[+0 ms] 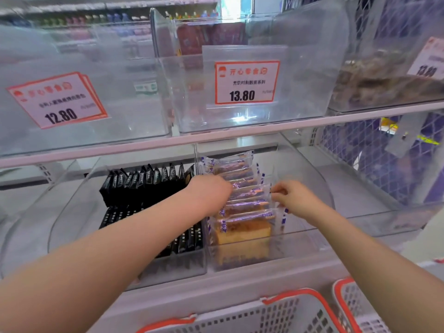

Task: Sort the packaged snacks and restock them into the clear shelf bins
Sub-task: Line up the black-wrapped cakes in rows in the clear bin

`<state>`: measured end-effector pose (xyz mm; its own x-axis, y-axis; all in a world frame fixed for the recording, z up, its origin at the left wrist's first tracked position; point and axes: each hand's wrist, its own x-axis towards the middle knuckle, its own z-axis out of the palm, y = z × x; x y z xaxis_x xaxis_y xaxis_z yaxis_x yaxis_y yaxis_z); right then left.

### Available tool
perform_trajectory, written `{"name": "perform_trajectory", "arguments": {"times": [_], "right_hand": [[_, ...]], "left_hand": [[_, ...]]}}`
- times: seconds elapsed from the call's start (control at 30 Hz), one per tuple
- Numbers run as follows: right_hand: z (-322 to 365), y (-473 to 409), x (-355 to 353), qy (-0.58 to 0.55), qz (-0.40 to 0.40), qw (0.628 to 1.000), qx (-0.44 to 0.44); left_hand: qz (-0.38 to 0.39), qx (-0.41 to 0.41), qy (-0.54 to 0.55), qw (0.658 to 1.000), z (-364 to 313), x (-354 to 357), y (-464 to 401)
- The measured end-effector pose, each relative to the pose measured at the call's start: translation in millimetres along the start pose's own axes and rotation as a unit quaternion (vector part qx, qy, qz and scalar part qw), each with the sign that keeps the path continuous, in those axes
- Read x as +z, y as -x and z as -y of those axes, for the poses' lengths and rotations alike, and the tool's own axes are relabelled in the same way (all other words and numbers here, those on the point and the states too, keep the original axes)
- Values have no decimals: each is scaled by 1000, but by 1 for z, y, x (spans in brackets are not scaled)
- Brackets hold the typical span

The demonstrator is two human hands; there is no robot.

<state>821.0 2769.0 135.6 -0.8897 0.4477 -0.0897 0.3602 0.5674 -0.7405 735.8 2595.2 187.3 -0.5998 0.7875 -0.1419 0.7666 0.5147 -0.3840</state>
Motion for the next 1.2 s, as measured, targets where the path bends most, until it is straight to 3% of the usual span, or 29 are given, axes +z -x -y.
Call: {"name": "perform_trajectory", "arguments": {"times": [0.07,0.2,0.33,0.43,0.7,0.87,0.97,1.1,1.2], "right_hand": [[3,-6,3,-9,-1,1000,10],[4,-15,2,1,-13,1000,16],[-2,-22,2,-22,-32,999,14],[-2,-29,3,-69,-28,997,5],[3,-50,7,-19,-53,998,-22],[-10,-56,7,-82,-21,996,11],[-10,-57,11,-93,9,996,-3],[-11,-57,12,-36,2,999,-2],[-6,-45,8,34,-39,999,-3]], "left_hand": [[34,-11,-23,999,0,3,-4],[28,-26,-34,999,0,3,-9],[58,-47,11,997,1,0,-22],[22,-40,35,998,5,-1,-32],[81,-33,12,996,12,3,-43],[41,-46,26,998,20,5,-49],[21,-39,-28,999,25,10,-50],[76,-36,-85,993,23,8,-49],[51,-46,-60,996,23,3,-42]]}}
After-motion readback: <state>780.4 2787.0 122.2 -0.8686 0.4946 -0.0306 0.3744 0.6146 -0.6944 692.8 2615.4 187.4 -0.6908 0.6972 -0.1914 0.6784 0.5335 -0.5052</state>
